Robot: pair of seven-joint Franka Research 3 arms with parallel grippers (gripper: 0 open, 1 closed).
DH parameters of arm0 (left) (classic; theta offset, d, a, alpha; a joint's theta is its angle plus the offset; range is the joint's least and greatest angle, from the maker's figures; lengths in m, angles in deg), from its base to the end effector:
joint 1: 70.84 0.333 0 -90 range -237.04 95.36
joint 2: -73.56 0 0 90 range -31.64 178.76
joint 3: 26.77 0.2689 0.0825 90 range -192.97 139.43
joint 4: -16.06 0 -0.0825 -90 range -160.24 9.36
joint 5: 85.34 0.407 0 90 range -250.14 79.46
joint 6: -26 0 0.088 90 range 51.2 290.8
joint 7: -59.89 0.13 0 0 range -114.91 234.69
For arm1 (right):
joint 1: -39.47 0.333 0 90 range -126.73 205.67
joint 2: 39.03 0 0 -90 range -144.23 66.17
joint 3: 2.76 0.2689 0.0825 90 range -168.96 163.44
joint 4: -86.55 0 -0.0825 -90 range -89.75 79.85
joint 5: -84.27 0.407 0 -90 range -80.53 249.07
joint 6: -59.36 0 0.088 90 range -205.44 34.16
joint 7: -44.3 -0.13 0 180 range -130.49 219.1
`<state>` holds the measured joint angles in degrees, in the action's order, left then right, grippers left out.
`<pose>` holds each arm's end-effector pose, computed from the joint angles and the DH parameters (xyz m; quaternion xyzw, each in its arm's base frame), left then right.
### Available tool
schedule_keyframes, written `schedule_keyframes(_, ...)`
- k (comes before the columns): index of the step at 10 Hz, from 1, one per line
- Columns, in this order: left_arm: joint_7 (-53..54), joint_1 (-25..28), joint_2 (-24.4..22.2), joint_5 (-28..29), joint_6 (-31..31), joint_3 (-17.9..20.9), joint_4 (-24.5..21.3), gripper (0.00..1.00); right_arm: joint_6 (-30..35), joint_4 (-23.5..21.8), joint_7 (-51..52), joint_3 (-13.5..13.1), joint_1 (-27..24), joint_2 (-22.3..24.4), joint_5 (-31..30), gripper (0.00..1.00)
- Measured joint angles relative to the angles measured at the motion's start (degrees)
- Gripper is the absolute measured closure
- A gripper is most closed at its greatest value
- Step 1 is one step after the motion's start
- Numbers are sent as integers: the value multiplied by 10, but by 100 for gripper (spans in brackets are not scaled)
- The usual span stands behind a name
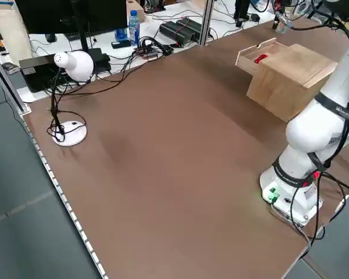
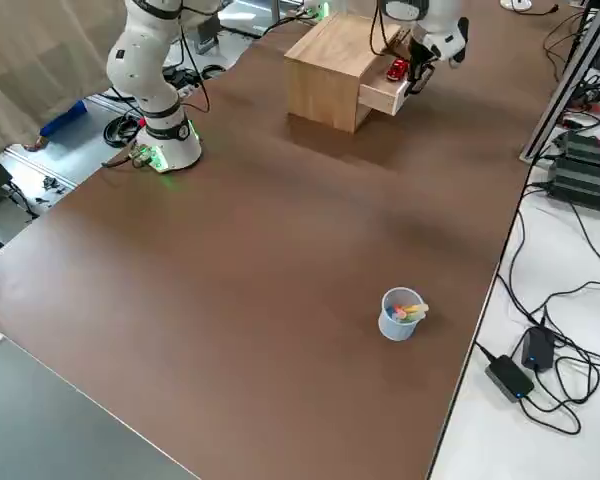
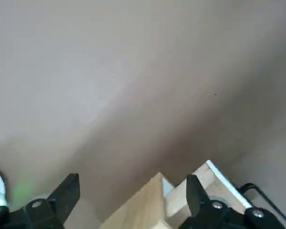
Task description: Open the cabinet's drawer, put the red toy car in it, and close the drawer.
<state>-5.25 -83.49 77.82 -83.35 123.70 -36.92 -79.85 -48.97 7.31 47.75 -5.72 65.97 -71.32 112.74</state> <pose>0.5551 -0.2267 0.4714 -0.9332 -0.3586 0.0077 0.0222 0.6276 0.3289 0.3189 -0.9642 -0.1489 0.0640 0.2097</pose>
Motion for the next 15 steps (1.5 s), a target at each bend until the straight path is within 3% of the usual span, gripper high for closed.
schedule_keyframes(1, 57, 26, -11, -9, -11, 0, 0, 1, -15, 3, -10, 0, 7, -6, 8, 92)
schedule_keyframes(5, 263, 122, -50, -15, -42, 3, 14, 0, -58, 6, -26, 0, 22, -29, 46, 96)
schedule_keyframes(11, 476, 183, -51, -15, -87, 6, 47, 0, -101, 7, -36, 0, 40, -43, 70, 96)
schedule_keyframes(13, 532, 186, -59, -15, -100, 29, 50, 0, -107, 7, -36, 0, 46, -57, 78, 96)
schedule_keyframes(15, 571, 138, -69, -16, -125, 84, 51, 0, -118, 7, -36, 0, 53, -67, 79, 96)
